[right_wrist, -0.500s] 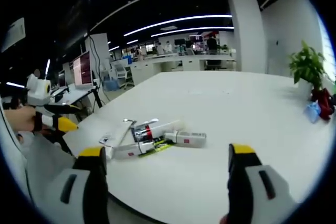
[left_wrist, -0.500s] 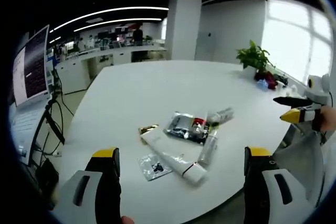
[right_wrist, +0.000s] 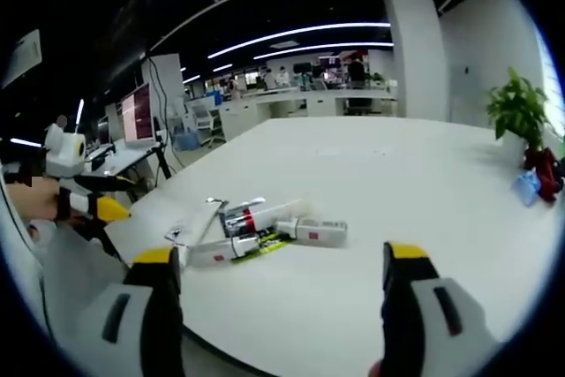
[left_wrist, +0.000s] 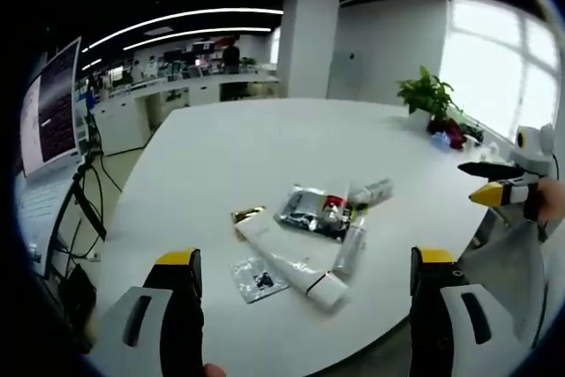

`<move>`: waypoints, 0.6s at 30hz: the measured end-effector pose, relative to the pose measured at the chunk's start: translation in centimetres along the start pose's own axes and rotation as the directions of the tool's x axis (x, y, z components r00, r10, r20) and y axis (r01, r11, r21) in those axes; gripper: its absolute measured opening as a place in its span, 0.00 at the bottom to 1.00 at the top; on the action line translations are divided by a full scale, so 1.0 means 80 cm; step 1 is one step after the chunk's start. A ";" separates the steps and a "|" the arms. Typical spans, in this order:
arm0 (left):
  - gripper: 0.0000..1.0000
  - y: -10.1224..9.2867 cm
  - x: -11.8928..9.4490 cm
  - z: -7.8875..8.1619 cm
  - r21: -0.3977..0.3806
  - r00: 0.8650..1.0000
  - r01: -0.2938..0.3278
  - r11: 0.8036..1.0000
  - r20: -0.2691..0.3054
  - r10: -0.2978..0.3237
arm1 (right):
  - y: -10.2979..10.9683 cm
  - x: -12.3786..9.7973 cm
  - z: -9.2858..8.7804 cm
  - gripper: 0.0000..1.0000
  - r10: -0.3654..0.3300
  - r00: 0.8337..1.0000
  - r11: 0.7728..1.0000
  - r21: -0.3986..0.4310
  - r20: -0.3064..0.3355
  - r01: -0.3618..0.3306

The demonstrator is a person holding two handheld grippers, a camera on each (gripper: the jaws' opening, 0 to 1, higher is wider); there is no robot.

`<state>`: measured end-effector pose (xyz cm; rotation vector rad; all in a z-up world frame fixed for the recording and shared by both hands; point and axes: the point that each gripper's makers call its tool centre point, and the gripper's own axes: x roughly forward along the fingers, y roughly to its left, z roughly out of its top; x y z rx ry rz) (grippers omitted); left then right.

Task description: Arrange the skincare products in the storage area until every visible bottle or jar stands upright without overlapping.

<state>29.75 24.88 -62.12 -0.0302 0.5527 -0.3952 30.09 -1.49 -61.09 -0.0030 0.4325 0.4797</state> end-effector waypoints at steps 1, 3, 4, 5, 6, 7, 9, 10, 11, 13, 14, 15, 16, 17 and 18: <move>0.96 0.000 0.001 -0.001 -0.001 1.000 0.001 1.000 -0.001 -0.001 | 0.000 0.001 -0.001 0.95 0.001 1.000 1.000 0.001 -0.004 -0.001; 0.96 -0.001 0.002 -0.002 -0.002 1.000 0.003 1.000 -0.003 -0.003 | -0.001 0.003 -0.002 0.95 0.003 1.000 1.000 -0.002 -0.009 -0.003; 0.96 -0.001 0.003 -0.002 -0.004 1.000 0.004 1.000 -0.004 -0.004 | -0.001 0.004 -0.002 0.95 0.004 1.000 1.000 -0.004 -0.013 -0.004; 0.96 -0.001 0.004 -0.003 -0.007 1.000 0.006 1.000 -0.005 -0.006 | -0.001 0.005 -0.003 0.95 0.006 1.000 1.000 -0.006 -0.017 -0.006; 0.96 -0.001 0.004 -0.004 -0.008 1.000 0.007 1.000 -0.006 -0.007 | -0.001 0.006 -0.003 0.94 0.008 1.000 1.000 -0.007 -0.019 -0.008; 0.96 -0.002 0.004 -0.004 -0.009 1.000 0.008 1.000 -0.007 -0.008 | -0.002 0.008 -0.005 0.94 0.011 1.000 1.000 -0.008 -0.023 -0.012; 0.96 -0.002 0.005 -0.005 -0.007 1.000 0.010 1.000 -0.012 -0.010 | -0.004 0.011 -0.010 0.93 0.019 0.999 1.000 -0.012 -0.039 -0.019; 0.96 -0.001 0.006 -0.006 -0.006 1.000 0.010 1.000 -0.015 -0.010 | -0.005 0.012 -0.011 0.92 0.021 0.999 1.000 -0.016 -0.045 -0.021; 0.96 0.000 0.007 -0.007 -0.006 1.000 0.010 1.000 -0.015 -0.010 | -0.008 0.014 -0.014 0.91 0.019 0.998 0.999 -0.025 -0.059 -0.020; 0.96 0.002 0.008 -0.006 -0.014 1.000 0.007 1.000 -0.012 -0.007 | -0.010 0.015 -0.015 0.91 0.023 0.997 0.999 -0.029 -0.069 -0.025; 0.96 0.003 0.008 -0.006 -0.016 1.000 0.007 1.000 -0.011 -0.007 | -0.011 0.016 -0.014 0.90 0.026 0.997 0.999 -0.030 -0.071 -0.028; 0.96 0.003 0.008 -0.006 -0.016 1.000 0.007 1.000 -0.011 -0.007 | -0.013 0.018 -0.014 0.90 0.029 0.997 0.999 -0.032 -0.074 -0.032; 0.96 0.003 0.009 -0.006 -0.016 1.000 0.007 1.000 -0.013 -0.007 | -0.014 0.019 -0.015 0.90 0.031 0.996 0.999 -0.036 -0.080 -0.034; 0.96 0.004 0.009 -0.007 -0.016 1.000 0.007 1.000 -0.014 -0.008 | -0.014 0.020 -0.015 0.89 0.032 0.996 0.999 -0.040 -0.085 -0.035; 0.96 0.004 0.010 -0.008 -0.017 1.000 0.008 1.000 -0.016 -0.009 | -0.016 0.022 -0.015 0.88 0.032 0.996 0.998 -0.044 -0.089 -0.036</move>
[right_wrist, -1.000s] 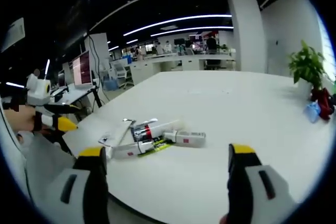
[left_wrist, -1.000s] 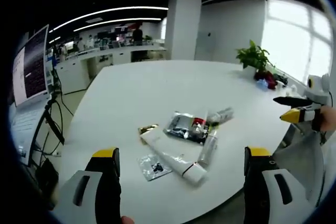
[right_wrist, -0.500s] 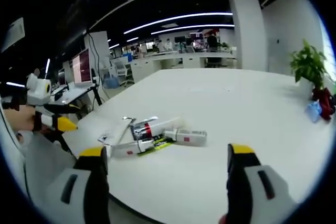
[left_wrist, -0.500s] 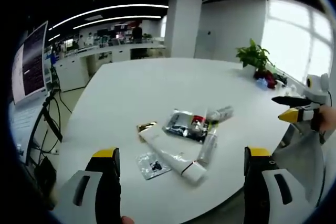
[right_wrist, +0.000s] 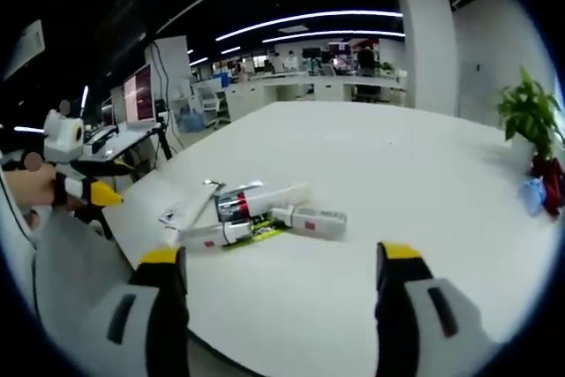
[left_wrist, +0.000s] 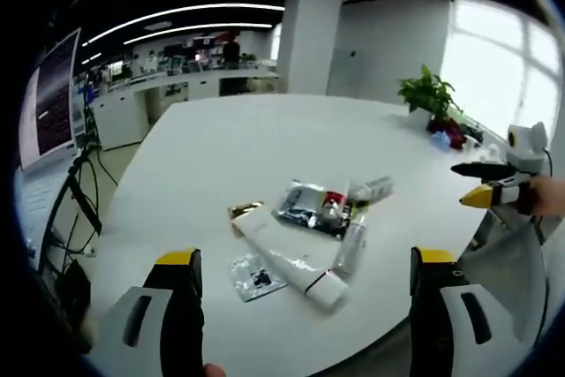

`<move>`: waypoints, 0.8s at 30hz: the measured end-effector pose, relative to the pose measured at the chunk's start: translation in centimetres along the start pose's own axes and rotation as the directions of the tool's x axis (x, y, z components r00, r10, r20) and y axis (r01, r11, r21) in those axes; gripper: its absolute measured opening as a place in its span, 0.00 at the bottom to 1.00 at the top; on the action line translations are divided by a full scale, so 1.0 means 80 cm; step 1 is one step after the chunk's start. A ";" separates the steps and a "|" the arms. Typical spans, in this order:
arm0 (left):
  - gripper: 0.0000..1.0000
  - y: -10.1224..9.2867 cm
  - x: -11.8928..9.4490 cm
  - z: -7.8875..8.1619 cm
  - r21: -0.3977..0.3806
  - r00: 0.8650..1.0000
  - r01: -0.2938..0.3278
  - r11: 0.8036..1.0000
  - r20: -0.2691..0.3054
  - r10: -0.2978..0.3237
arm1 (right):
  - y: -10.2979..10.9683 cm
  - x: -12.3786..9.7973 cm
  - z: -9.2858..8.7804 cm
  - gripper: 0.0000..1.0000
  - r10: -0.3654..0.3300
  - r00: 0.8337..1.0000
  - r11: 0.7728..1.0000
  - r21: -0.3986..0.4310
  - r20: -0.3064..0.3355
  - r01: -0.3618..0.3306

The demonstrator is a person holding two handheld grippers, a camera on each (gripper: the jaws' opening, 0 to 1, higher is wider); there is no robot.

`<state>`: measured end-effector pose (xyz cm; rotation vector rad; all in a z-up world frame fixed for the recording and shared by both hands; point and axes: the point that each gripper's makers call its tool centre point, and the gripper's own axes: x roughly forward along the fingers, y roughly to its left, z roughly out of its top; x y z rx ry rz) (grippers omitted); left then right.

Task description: Arrange the skincare products in the storage area until every visible bottle or jar stands upright without overlapping.

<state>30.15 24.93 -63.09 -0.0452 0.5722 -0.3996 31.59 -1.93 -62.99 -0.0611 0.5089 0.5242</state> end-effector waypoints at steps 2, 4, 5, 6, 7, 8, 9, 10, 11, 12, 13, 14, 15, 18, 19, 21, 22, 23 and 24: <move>0.96 0.001 0.001 -0.001 -0.005 1.000 -0.001 1.000 -0.001 0.001 | -0.002 0.003 0.002 0.87 0.002 1.000 1.000 -0.001 0.000 -0.002; 0.96 0.002 0.001 -0.002 -0.009 1.000 -0.002 1.000 -0.001 0.002 | -0.003 0.008 0.002 0.87 0.009 1.000 1.000 -0.006 -0.008 -0.009; 0.96 0.002 0.001 -0.002 -0.011 1.000 -0.002 1.000 -0.002 0.002 | -0.004 0.010 0.002 0.87 0.010 1.000 1.000 -0.009 -0.011 -0.010; 0.96 0.002 0.001 -0.002 -0.015 1.000 -0.002 1.000 -0.004 0.002 | -0.004 0.013 0.002 0.87 0.017 1.000 1.000 -0.015 -0.016 -0.017; 0.96 0.002 0.001 -0.003 -0.016 1.000 -0.001 1.000 -0.005 0.001 | -0.005 0.015 0.002 0.86 0.022 1.000 1.000 -0.018 -0.021 -0.022; 0.96 0.002 0.001 -0.003 -0.018 1.000 -0.001 1.000 -0.007 0.001 | -0.006 0.017 0.002 0.86 0.026 0.999 0.999 -0.021 -0.027 -0.027; 0.96 0.002 0.001 -0.003 -0.019 1.000 -0.001 1.000 -0.006 0.001 | -0.007 0.021 0.001 0.85 0.031 0.999 0.999 -0.029 -0.034 -0.032; 0.96 0.003 0.001 -0.003 -0.020 1.000 -0.001 1.000 -0.006 0.001 | -0.009 0.023 0.001 0.85 0.033 0.999 0.999 -0.036 -0.038 -0.035; 0.96 0.003 0.001 -0.003 -0.020 1.000 -0.002 1.000 -0.005 0.002 | -0.010 0.025 0.001 0.84 0.035 0.999 0.998 -0.042 -0.041 -0.036; 0.96 0.004 0.001 -0.003 -0.019 1.000 -0.004 1.000 -0.005 0.004 | -0.013 0.028 -0.001 0.84 0.039 0.998 0.998 -0.049 -0.049 -0.041; 0.96 0.004 0.001 -0.004 -0.018 1.000 -0.005 1.000 -0.007 0.005 | -0.014 0.031 -0.004 0.83 0.042 0.997 0.998 -0.054 -0.059 -0.045; 0.96 0.005 0.001 -0.005 -0.018 1.000 -0.008 1.000 -0.010 0.007 | -0.017 0.033 -0.006 0.82 0.043 0.997 0.997 -0.060 -0.067 -0.047; 0.96 0.006 0.002 -0.006 -0.020 1.000 -0.010 1.000 -0.011 0.010 | -0.020 0.036 -0.008 0.82 0.045 0.996 0.996 -0.067 -0.076 -0.050; 0.96 0.009 0.002 -0.008 -0.031 1.000 -0.015 0.999 -0.013 0.015 | -0.024 0.043 -0.014 0.81 0.059 0.993 0.994 -0.082 -0.100 -0.068; 0.96 0.009 0.002 -0.009 -0.031 1.000 -0.017 0.999 -0.015 0.017 | -0.026 0.046 -0.016 0.80 0.065 0.991 0.992 -0.098 -0.116 -0.077; 0.96 0.008 0.001 -0.011 -0.033 1.000 -0.020 0.999 -0.020 0.019 | -0.027 0.052 -0.017 0.79 0.078 0.987 0.987 -0.127 -0.137 -0.096; 0.96 0.008 0.001 -0.012 -0.034 1.000 -0.021 0.999 -0.021 0.020 | -0.028 0.055 -0.017 0.79 0.085 0.986 0.985 -0.136 -0.141 -0.104; 0.96 0.007 0.001 -0.012 -0.036 1.000 -0.021 0.999 -0.021 0.021 | -0.029 0.059 -0.017 0.78 0.092 0.984 0.982 -0.152 -0.150 -0.115; 0.96 0.007 0.001 -0.012 -0.037 1.000 -0.022 0.999 -0.022 0.021 | -0.030 0.062 -0.017 0.77 0.097 0.982 0.978 -0.168 -0.161 -0.124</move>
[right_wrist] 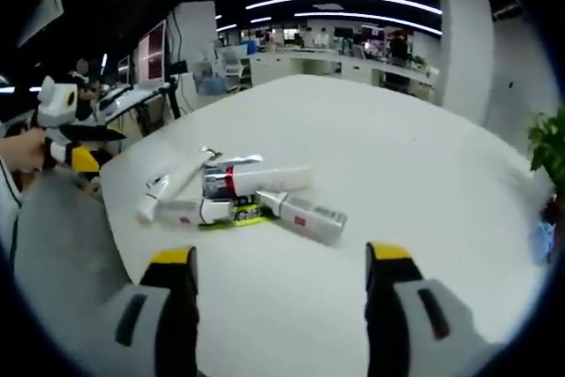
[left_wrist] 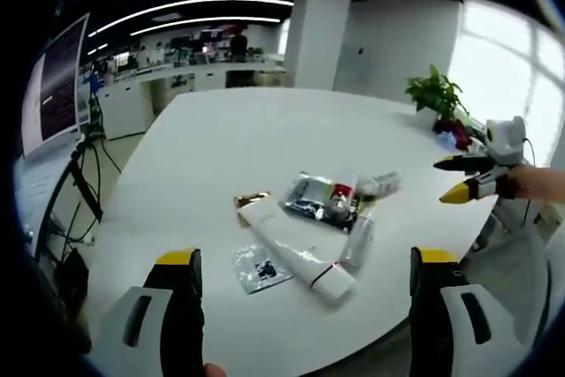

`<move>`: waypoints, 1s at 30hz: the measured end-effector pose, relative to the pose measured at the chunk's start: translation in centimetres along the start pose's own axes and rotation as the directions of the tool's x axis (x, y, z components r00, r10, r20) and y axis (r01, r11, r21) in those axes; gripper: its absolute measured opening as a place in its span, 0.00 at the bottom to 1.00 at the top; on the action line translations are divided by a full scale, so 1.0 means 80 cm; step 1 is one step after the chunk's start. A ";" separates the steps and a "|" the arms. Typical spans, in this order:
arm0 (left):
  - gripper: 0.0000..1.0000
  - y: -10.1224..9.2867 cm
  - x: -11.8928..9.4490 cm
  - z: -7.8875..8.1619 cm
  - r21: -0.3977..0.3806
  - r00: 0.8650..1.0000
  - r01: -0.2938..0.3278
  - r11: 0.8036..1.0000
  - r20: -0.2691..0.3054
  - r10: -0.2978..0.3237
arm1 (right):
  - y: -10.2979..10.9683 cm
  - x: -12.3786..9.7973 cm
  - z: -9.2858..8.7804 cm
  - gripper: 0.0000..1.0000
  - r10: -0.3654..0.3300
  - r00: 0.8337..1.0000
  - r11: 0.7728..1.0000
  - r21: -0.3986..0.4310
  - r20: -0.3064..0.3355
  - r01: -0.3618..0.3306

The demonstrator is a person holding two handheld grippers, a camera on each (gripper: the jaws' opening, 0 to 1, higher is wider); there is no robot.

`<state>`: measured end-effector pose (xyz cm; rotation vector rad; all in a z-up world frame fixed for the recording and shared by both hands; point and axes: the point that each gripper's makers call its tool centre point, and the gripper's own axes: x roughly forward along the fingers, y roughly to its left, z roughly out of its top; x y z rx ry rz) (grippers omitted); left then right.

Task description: Arrange the skincare products in the storage area until every visible bottle or jar stands upright without overlapping.

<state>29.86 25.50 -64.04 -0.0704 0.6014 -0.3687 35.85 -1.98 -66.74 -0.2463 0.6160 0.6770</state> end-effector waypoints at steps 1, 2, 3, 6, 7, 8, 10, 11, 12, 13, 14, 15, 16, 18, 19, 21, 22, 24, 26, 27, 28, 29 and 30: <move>0.96 0.000 0.000 -0.001 -0.001 1.000 0.000 1.000 -0.002 0.000 | -0.001 0.003 0.000 0.76 0.007 1.000 1.000 -0.021 -0.010 -0.007; 0.96 -0.001 0.000 -0.001 -0.002 1.000 -0.001 1.000 -0.003 0.001 | -0.003 0.006 0.000 0.75 0.012 1.000 0.999 -0.038 -0.016 -0.013; 0.96 -0.001 0.000 -0.001 -0.002 1.000 -0.001 1.000 -0.004 0.001 | -0.004 0.009 0.000 0.74 0.017 1.000 0.999 -0.049 -0.024 -0.018; 0.96 -0.001 -0.001 -0.002 -0.001 1.000 -0.003 1.000 -0.009 0.003 | -0.008 0.020 0.002 0.71 0.045 0.997 0.992 -0.118 -0.056 -0.051; 0.96 -0.001 -0.001 -0.003 -0.001 1.000 -0.004 1.000 -0.011 0.004 | -0.009 0.023 0.003 0.70 0.050 0.997 0.990 -0.132 -0.060 -0.058; 0.96 0.000 -0.001 -0.004 0.002 1.000 -0.005 1.000 -0.013 0.005 | -0.010 0.027 0.004 0.69 0.059 0.996 0.987 -0.147 -0.071 -0.069; 0.96 0.000 -0.001 -0.004 0.001 1.000 -0.006 1.000 -0.015 0.006 | -0.016 0.033 0.005 0.66 0.066 0.994 0.983 -0.166 -0.086 -0.079; 0.96 0.000 0.000 -0.005 -0.001 1.000 -0.007 1.000 -0.016 0.007 | -0.019 0.035 0.004 0.64 0.068 0.993 0.980 -0.181 -0.097 -0.085; 0.96 0.001 0.000 -0.005 -0.004 1.000 -0.008 1.000 -0.017 0.008 | -0.021 0.037 0.004 0.62 0.074 0.991 0.976 -0.195 -0.110 -0.095; 0.96 0.002 0.000 -0.006 -0.006 1.000 -0.009 1.000 -0.017 0.009 | -0.023 0.041 0.003 0.60 0.084 0.988 0.970 -0.215 -0.127 -0.110; 0.96 0.002 0.001 -0.006 -0.007 1.000 -0.011 1.000 -0.016 0.011 | -0.025 0.043 0.003 0.59 0.088 0.987 0.968 -0.224 -0.134 -0.116; 0.96 0.003 0.001 -0.007 -0.009 1.000 -0.012 1.000 -0.017 0.012 | -0.027 0.047 0.003 0.59 0.093 0.984 0.964 -0.235 -0.149 -0.127; 0.96 0.003 0.001 -0.007 -0.011 1.000 -0.012 1.000 -0.018 0.012 | -0.029 0.049 0.002 0.59 0.098 0.982 0.959 -0.247 -0.162 -0.137; 0.96 0.003 0.001 -0.008 -0.013 1.000 -0.014 1.000 -0.019 0.014 | -0.034 0.055 0.001 0.56 0.100 0.977 0.940 -0.303 -0.190 -0.155; 0.96 0.003 0.001 -0.009 -0.014 1.000 -0.015 1.000 -0.021 0.015 | -0.035 0.059 0.000 0.53 0.103 0.973 0.930 -0.328 -0.206 -0.168; 0.96 0.004 0.002 -0.011 -0.019 1.000 -0.016 1.000 -0.022 0.016 | -0.035 0.067 -0.002 0.47 0.120 0.966 0.915 -0.351 -0.227 -0.196; 0.96 0.004 0.002 -0.011 -0.020 1.000 -0.017 1.000 -0.024 0.016 | -0.036 0.070 -0.002 0.47 0.121 0.964 0.912 -0.358 -0.236 -0.202; 0.96 0.004 0.002 -0.013 -0.020 0.999 -0.018 1.000 -0.029 0.017 | -0.037 0.076 -0.002 0.46 0.127 0.960 0.897 -0.385 -0.250 -0.218; 0.96 0.004 0.002 -0.014 -0.023 0.999 -0.020 1.000 -0.031 0.019 | -0.037 0.083 0.000 0.44 0.135 0.955 0.880 -0.412 -0.263 -0.238; 0.96 0.004 0.002 -0.015 -0.026 0.999 -0.022 0.999 -0.031 0.021 | -0.037 0.086 0.001 0.43 0.139 0.953 0.876 -0.415 -0.269 -0.244; 0.96 0.005 0.003 -0.015 -0.026 0.999 -0.023 0.999 -0.031 0.022 | -0.038 0.090 0.002 0.42 0.145 0.950 0.870 -0.422 -0.278 -0.256; 0.96 0.005 0.003 -0.015 -0.027 0.999 -0.024 0.999 -0.032 0.023 | -0.038 0.093 0.002 0.41 0.149 0.947 0.864 -0.429 -0.284 -0.264; 0.96 0.005 0.003 -0.015 -0.027 0.999 -0.026 0.999 -0.034 0.025 | -0.040 0.097 0.002 0.40 0.150 0.944 0.853 -0.445 -0.293 -0.273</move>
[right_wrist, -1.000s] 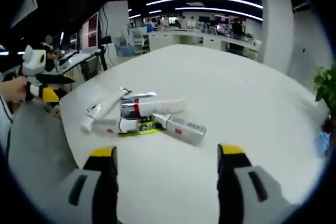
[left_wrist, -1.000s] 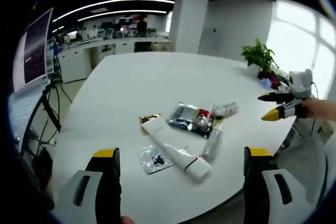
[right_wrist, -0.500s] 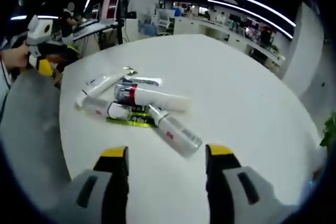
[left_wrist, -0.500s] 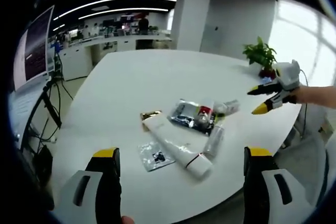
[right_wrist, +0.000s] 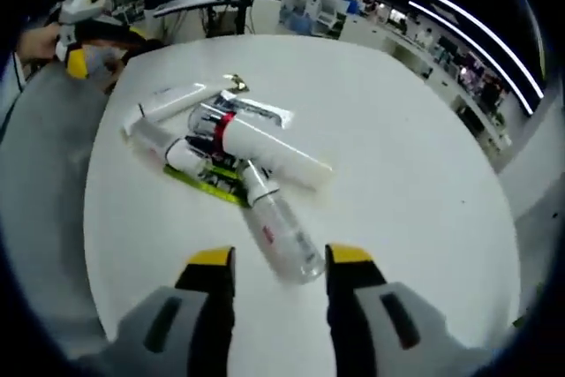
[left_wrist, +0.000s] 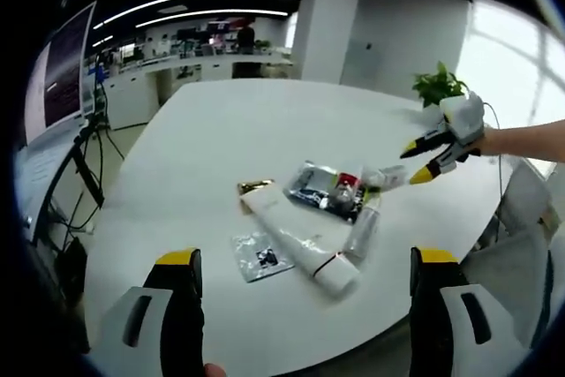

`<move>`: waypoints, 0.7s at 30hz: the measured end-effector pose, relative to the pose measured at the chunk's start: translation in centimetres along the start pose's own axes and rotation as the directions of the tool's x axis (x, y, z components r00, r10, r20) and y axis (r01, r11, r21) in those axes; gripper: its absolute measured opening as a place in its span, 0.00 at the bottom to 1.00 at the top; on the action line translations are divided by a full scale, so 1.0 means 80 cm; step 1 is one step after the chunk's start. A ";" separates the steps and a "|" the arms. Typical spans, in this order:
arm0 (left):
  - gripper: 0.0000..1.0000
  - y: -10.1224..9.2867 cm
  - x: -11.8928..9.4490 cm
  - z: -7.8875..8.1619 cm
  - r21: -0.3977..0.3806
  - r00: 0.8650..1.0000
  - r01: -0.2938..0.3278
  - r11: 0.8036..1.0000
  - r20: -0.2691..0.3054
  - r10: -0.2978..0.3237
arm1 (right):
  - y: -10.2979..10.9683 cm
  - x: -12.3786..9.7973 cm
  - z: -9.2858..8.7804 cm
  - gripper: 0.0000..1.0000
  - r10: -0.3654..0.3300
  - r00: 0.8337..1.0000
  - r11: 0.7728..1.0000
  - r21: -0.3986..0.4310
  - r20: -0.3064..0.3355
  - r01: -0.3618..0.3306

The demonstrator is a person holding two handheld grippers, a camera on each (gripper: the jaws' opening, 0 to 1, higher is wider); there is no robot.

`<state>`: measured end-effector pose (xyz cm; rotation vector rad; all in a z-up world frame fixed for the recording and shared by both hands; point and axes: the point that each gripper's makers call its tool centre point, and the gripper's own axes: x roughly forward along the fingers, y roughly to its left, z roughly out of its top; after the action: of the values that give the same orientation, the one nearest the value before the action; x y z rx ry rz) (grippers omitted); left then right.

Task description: Arrange the skincare products in the storage area until every visible bottle or jar stands upright without overlapping.

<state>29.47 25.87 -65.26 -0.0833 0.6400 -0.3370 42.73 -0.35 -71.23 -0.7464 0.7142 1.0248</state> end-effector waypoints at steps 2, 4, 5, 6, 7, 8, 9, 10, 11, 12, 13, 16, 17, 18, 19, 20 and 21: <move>0.96 0.000 0.001 0.000 -0.003 1.000 -0.001 1.000 0.000 0.001 | -0.002 0.005 -0.001 0.38 0.011 1.000 1.000 -0.024 -0.016 -0.012; 0.96 0.001 0.002 0.000 -0.002 1.000 -0.001 1.000 -0.003 0.001 | -0.002 0.011 -0.002 0.35 0.028 0.999 0.999 -0.043 -0.031 -0.029; 0.96 0.001 0.002 0.000 -0.002 1.000 -0.001 1.000 -0.003 0.001 | -0.001 0.014 -0.003 0.34 0.039 0.998 0.997 -0.063 -0.044 -0.041; 0.96 -0.001 0.002 0.001 -0.002 1.000 0.000 1.000 0.000 0.000 | -0.001 0.017 -0.004 0.34 0.044 0.998 0.996 -0.081 -0.054 -0.049; 0.96 -0.002 0.002 0.002 -0.003 1.000 0.002 1.000 0.003 -0.002 | -0.002 0.019 -0.005 0.34 0.048 0.997 0.993 -0.103 -0.067 -0.055; 0.96 -0.004 0.002 0.003 -0.003 1.000 0.004 1.000 0.005 -0.004 | -0.002 0.022 -0.006 0.33 0.053 0.996 0.992 -0.110 -0.073 -0.061; 0.96 -0.004 0.003 0.003 -0.003 1.000 0.006 1.000 0.005 -0.006 | -0.002 0.023 -0.005 0.33 0.059 0.995 0.991 -0.113 -0.076 -0.067; 0.96 -0.005 0.004 0.002 -0.001 1.000 0.009 1.000 0.004 -0.009 | -0.003 0.026 -0.005 0.32 0.068 0.994 0.990 -0.121 -0.082 -0.077; 0.96 -0.006 0.005 0.002 -0.001 1.000 0.011 1.000 0.003 -0.011 | -0.003 0.028 -0.004 0.31 0.073 0.994 0.988 -0.130 -0.085 -0.084; 0.96 -0.007 0.006 0.000 0.000 1.000 0.013 1.000 0.000 -0.013 | -0.004 0.030 -0.003 0.29 0.081 0.993 0.985 -0.147 -0.090 -0.094; 0.96 -0.008 0.007 -0.001 0.000 1.000 0.015 1.000 -0.002 -0.015 | -0.004 0.031 -0.003 0.28 0.086 0.992 0.982 -0.158 -0.093 -0.101; 0.96 -0.011 0.008 -0.002 0.003 1.000 0.021 1.000 -0.009 -0.021 | -0.002 0.036 -0.001 0.25 0.111 0.986 0.969 -0.209 -0.121 -0.135; 0.96 -0.011 0.008 -0.003 0.004 1.000 0.023 1.000 -0.009 -0.023 | -0.003 0.038 -0.002 0.25 0.112 0.986 0.966 -0.220 -0.127 -0.138; 0.96 -0.011 0.009 -0.003 0.003 1.000 0.023 1.000 -0.008 -0.023 | -0.003 0.040 -0.002 0.25 0.114 0.985 0.964 -0.224 -0.131 -0.142; 0.96 -0.011 0.009 -0.003 0.001 1.000 0.024 1.000 -0.007 -0.024 | -0.003 0.041 -0.002 0.25 0.119 0.984 0.962 -0.229 -0.136 -0.148; 0.96 -0.011 0.009 -0.003 0.001 1.000 0.023 1.000 -0.007 -0.023 | -0.003 0.043 -0.002 0.25 0.124 0.982 0.961 -0.229 -0.140 -0.154; 0.96 -0.011 0.009 -0.003 0.001 1.000 0.023 1.000 -0.007 -0.023 | -0.003 0.045 -0.002 0.25 0.130 0.981 0.959 -0.232 -0.143 -0.161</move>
<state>29.60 24.81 -65.67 -0.0886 0.6461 -0.3601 44.21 1.16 -74.20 -0.9890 0.7702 1.2219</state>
